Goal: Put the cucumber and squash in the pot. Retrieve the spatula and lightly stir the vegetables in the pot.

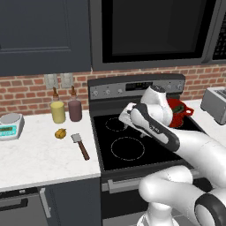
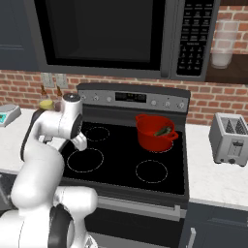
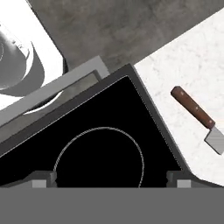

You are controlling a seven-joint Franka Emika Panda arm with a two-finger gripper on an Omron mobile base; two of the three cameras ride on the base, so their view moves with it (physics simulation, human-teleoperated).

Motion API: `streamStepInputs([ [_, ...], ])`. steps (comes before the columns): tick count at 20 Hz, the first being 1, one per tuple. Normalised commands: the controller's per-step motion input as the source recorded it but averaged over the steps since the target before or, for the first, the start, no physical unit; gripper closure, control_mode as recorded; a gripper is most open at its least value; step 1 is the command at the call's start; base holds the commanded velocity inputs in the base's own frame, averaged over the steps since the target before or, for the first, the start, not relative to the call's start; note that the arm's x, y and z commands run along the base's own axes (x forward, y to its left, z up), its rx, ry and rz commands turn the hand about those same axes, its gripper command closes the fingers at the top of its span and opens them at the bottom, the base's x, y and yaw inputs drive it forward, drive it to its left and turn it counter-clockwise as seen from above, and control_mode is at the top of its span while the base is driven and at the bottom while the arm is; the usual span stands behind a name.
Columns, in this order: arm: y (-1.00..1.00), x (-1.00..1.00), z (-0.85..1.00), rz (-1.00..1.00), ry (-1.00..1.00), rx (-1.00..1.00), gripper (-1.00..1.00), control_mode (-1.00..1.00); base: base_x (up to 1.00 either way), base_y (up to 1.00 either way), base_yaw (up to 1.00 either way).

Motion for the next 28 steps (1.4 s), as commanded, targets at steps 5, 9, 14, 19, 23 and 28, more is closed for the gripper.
streamStepInputs([
  [5,1.0,0.36,-0.18,0.17,0.03,0.0,-1.0,-1.0,0.0,0.0,0.0],
  [9,1.0,0.51,-0.03,0.03,0.01,0.0,-1.0,-1.0,0.0,0.0,0.0],
  [14,1.0,0.38,0.0,0.08,0.05,-0.02,-1.0,-1.0,0.0,0.0,0.0],
  [19,1.0,0.27,-0.08,0.11,0.02,-0.04,-1.0,-1.0,0.0,0.0,0.0],
  [23,0.95,0.16,-0.27,0.14,0.0,-0.06,-1.0,-1.0,0.0,0.0,0.0],
  [28,0.55,0.27,-0.13,0.08,0.0,-0.05,-1.0,-1.0,0.0,0.0,0.0],
])
